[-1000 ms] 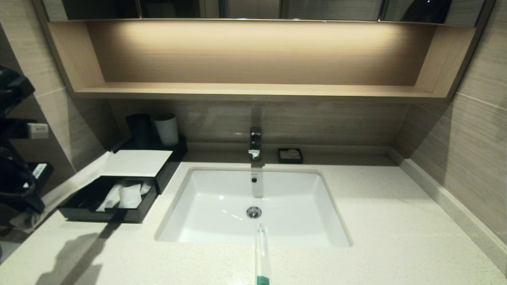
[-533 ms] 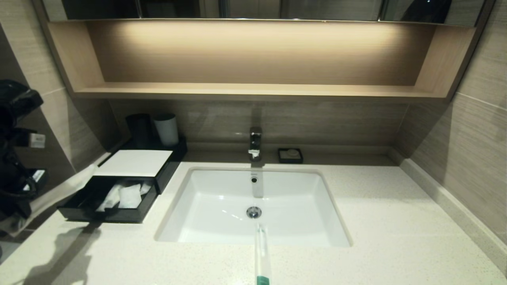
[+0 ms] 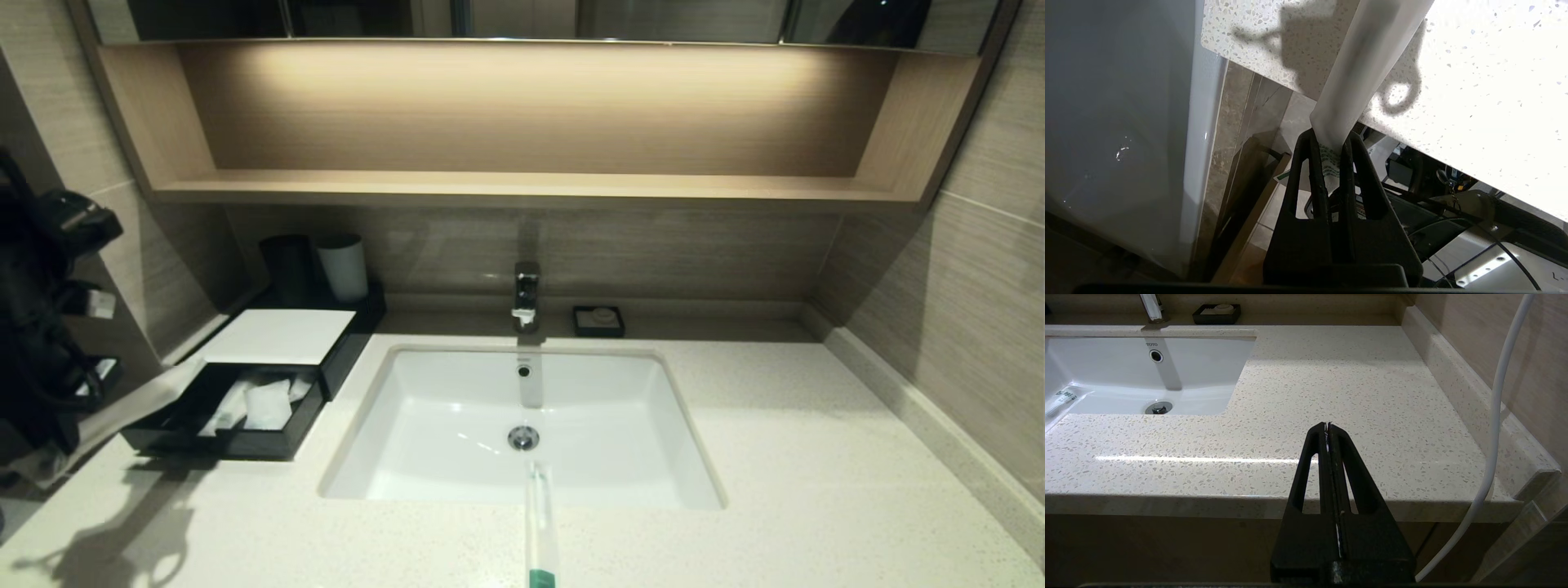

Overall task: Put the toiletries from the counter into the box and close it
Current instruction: Place the bathroom toiletry into the drawer

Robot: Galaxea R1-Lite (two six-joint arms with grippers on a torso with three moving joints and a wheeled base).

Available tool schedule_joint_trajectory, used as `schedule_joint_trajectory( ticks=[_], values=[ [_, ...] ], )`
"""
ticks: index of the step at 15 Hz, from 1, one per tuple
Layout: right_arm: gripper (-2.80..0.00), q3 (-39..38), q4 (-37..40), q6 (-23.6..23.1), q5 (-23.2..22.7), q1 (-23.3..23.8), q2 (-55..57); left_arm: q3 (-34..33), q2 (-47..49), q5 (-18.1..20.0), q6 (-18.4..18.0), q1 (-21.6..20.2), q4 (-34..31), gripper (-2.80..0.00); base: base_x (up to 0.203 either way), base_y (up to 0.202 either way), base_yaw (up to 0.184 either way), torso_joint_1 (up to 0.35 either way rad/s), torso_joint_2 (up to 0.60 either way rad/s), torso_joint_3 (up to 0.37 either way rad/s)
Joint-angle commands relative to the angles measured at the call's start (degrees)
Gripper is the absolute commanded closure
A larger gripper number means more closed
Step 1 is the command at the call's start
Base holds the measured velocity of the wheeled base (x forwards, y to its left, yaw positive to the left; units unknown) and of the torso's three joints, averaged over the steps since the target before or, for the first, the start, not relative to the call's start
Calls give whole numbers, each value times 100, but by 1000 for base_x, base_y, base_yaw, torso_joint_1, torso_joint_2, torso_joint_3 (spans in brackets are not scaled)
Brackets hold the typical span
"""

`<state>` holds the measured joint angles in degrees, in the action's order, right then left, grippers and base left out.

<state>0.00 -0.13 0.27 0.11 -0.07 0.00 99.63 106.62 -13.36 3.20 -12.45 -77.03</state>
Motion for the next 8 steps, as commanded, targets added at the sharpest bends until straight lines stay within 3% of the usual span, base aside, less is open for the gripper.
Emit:
schedule_joint_trajectory(
  ticks=[1,8],
  values=[
    [0,-9,-4,0,-2,-1,0,121,243,-9,18,-3,-46,0,0,0,0,0,0,0],
    [0,-9,-4,0,-2,-1,0,273,681,-9,358,159,-58,0,0,0,0,0,0,0]
  ],
)
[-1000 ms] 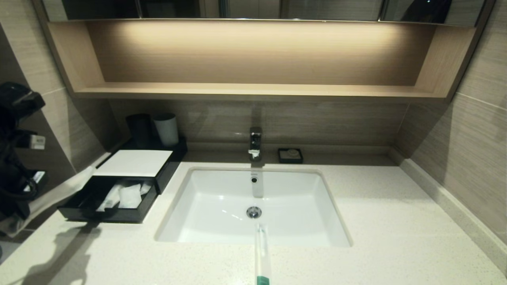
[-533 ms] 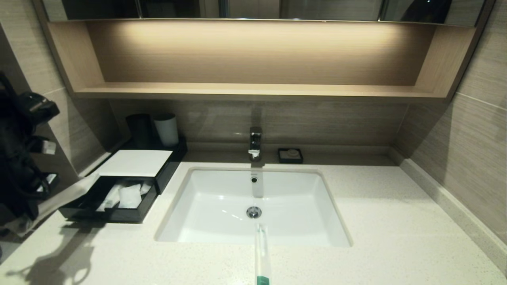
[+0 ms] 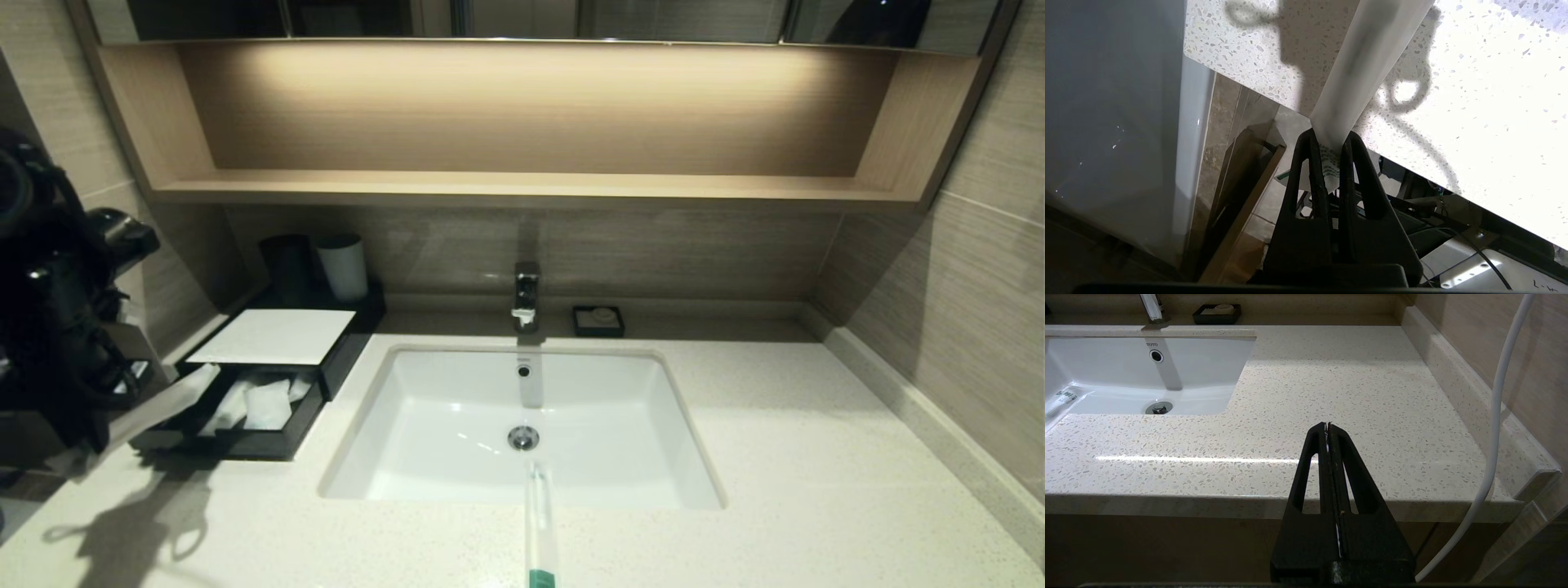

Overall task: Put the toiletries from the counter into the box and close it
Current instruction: Place the bathroom toiletry into the drawer

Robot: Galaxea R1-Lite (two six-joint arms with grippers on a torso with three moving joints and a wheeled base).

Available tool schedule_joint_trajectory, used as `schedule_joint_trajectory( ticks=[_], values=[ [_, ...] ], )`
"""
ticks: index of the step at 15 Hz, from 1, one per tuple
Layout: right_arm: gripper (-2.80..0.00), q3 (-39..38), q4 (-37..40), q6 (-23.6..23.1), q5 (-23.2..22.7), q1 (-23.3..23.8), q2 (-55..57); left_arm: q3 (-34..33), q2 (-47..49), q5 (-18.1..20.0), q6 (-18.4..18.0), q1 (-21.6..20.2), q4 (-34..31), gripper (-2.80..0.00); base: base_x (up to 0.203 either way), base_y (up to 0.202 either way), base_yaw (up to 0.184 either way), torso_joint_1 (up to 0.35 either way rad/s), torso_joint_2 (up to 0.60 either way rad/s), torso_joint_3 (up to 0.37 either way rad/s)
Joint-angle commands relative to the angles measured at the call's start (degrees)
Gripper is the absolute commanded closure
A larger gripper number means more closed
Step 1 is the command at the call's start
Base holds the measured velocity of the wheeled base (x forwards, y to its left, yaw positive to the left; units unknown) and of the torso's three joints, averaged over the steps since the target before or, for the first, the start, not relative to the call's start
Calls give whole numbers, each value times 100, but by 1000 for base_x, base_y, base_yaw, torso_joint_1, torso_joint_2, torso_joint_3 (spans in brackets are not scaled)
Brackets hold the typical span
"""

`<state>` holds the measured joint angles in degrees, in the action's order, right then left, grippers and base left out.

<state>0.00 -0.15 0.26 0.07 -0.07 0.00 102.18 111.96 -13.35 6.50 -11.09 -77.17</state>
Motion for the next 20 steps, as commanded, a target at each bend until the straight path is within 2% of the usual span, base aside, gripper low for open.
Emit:
schedule_joint_trajectory(
  ticks=[1,11,14,20],
  values=[
    [0,-9,-3,1,1,-1,0,70,195,-2,61,32,-44,0,0,0,0,0,0,0],
    [0,-9,-3,1,1,-1,0,439,692,-10,208,186,-35,0,0,0,0,0,0,0],
    [0,-9,-3,1,1,-1,0,635,837,-32,357,264,-44,0,0,0,0,0,0,0],
    [0,-9,-3,1,1,-1,0,751,1064,-36,387,274,24,0,0,0,0,0,0,0]
  ],
)
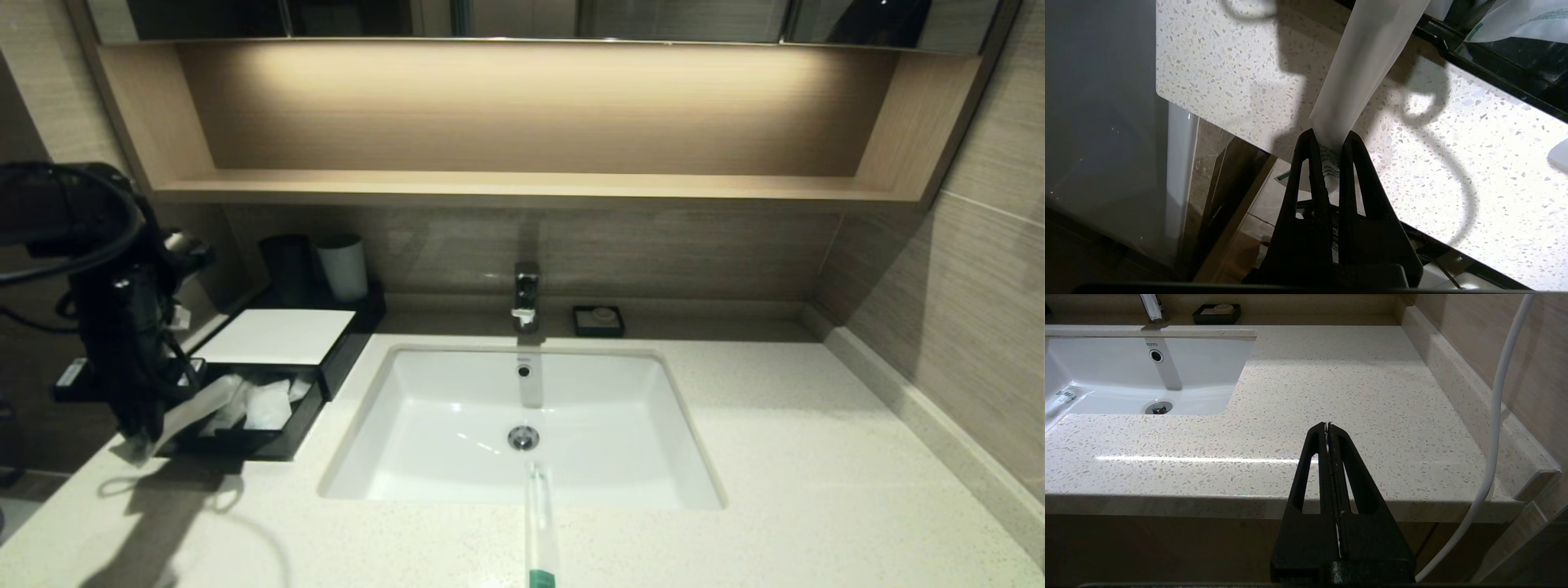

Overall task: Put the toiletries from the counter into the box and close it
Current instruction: Place the bathroom toiletry into the drawer

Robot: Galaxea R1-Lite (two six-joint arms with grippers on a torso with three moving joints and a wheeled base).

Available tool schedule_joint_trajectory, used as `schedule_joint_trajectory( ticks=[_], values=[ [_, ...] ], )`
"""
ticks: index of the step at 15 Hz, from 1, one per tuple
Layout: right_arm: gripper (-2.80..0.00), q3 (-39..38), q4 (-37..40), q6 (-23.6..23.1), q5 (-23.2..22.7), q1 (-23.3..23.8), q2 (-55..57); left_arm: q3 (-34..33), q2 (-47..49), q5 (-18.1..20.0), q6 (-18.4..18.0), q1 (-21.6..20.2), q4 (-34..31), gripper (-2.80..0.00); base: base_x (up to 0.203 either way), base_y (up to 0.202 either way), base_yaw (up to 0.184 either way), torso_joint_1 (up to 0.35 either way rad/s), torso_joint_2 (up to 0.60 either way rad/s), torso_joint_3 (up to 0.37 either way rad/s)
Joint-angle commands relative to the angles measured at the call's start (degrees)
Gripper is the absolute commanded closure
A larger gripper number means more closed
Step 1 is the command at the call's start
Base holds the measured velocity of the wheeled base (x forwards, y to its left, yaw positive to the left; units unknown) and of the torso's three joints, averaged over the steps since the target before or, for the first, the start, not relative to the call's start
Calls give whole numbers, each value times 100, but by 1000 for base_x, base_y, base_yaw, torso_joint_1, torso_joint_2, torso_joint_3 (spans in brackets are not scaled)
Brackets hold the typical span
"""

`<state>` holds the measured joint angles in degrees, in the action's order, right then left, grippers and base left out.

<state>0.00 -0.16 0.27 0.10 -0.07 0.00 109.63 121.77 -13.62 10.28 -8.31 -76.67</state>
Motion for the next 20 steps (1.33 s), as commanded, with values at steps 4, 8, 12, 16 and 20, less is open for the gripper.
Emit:
schedule_joint_trajectory(
  ticks=[4,8,12,16,20],
  values=[
    [0,-9,-2,0,-1,-1,0,15,213,-18,9,-4,68,0,0,0,0,0,0,0],
    [0,-9,-2,0,-1,-1,0,15,317,-33,1,-4,284,0,0,0,0,0,0,0],
    [0,-9,-2,0,-1,-1,0,32,391,-53,1,12,506,0,0,0,0,0,0,0],
    [0,-9,-2,0,-1,-1,0,59,453,-53,9,59,634,0,0,0,0,0,0,0],
    [0,-9,-2,0,-1,-1,0,59,444,-53,10,154,706,0,0,0,0,0,0,0]
  ],
)
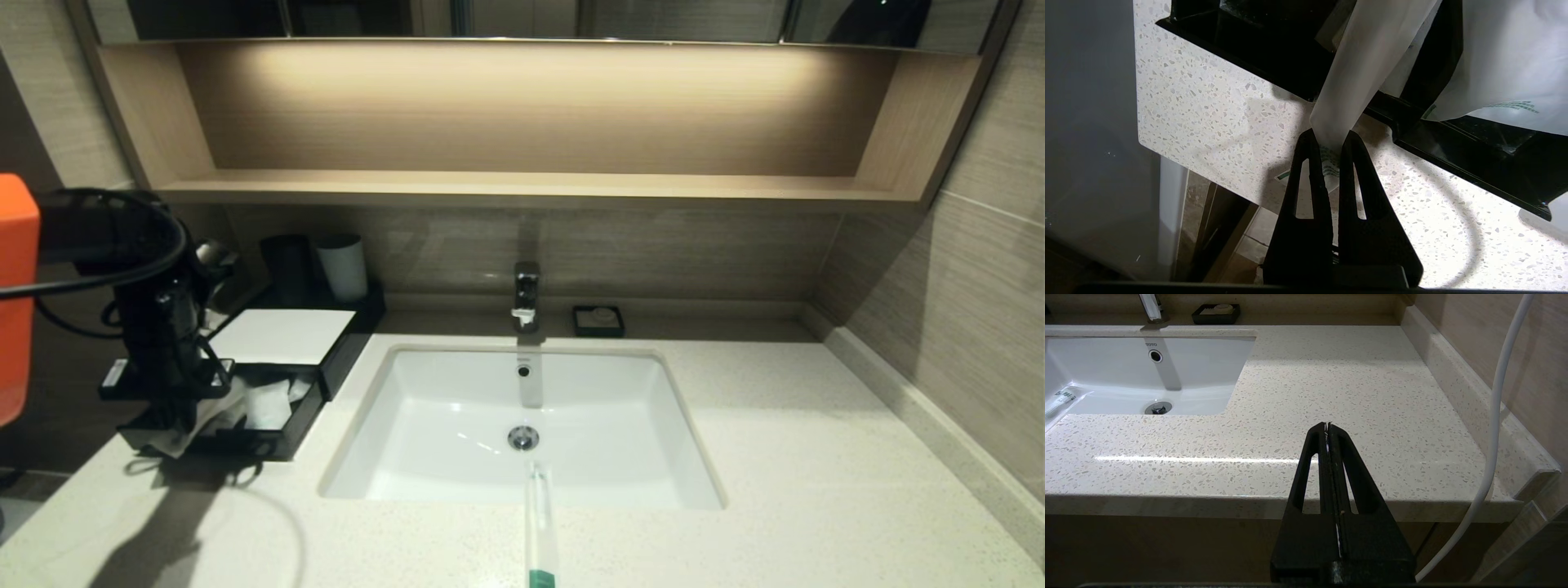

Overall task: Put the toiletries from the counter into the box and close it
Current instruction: Place the bathroom toiletry into the drawer

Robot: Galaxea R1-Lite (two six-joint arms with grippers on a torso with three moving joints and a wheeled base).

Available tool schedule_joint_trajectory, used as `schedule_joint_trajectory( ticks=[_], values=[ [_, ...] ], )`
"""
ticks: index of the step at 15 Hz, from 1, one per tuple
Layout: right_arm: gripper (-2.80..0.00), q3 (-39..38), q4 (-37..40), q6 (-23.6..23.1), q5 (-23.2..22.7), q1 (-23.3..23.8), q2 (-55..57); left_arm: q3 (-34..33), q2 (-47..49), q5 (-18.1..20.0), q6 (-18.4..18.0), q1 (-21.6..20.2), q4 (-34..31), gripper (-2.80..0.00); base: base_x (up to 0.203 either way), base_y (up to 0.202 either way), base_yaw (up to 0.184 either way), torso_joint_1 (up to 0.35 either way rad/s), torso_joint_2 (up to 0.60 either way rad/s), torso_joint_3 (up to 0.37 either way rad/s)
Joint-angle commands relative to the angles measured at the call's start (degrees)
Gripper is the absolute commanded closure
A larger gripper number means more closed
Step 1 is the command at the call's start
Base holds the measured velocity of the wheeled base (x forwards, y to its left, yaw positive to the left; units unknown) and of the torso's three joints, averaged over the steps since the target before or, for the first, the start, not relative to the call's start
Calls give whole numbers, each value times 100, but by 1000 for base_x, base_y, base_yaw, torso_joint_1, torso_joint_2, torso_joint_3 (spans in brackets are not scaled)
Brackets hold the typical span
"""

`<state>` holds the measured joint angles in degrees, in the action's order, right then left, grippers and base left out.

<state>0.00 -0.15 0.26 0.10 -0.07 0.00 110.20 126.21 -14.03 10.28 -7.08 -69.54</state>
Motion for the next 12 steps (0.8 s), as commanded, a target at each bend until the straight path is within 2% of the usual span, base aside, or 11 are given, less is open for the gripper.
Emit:
schedule_joint_trajectory(
  ticks=[1,12],
  values=[
    [0,-9,-3,1,-1,-1,0,1,0,-12,9,32,28,0,0,0,0,0,0,0],
    [0,-9,-3,1,-1,-1,0,1,158,-20,9,40,336,0,0,0,0,0,0,0]
  ],
)
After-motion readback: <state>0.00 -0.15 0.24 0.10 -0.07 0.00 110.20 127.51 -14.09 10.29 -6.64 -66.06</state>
